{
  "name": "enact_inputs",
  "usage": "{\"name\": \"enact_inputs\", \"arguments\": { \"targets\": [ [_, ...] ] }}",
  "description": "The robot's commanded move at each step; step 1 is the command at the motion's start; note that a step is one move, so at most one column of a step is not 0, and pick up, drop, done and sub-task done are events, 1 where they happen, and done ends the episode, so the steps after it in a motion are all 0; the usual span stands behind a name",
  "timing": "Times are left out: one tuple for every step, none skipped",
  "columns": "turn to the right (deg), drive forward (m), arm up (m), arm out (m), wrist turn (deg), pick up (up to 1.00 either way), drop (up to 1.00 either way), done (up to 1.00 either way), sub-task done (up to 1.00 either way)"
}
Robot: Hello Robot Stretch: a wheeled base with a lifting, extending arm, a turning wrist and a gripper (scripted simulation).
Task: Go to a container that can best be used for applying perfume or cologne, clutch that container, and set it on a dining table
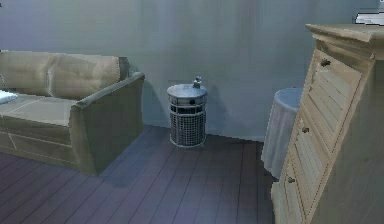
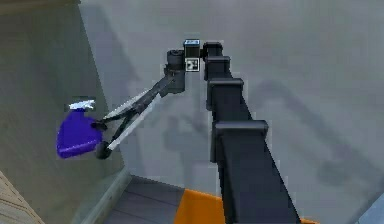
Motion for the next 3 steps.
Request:
{"name": "enact_inputs", "arguments": {
  "targets": [
    [0.0,0.0,0.0,0.0,-12.0,0.0,0.0,0.0,0.0],
    [0.0,0.0,0.0,-0.34,0.0,0.0,0.0,0.0,0.0],
    [6.0,0.0,0.0,0.0,0.0,0.0,0.0,0.0,0.0]
  ]
}}
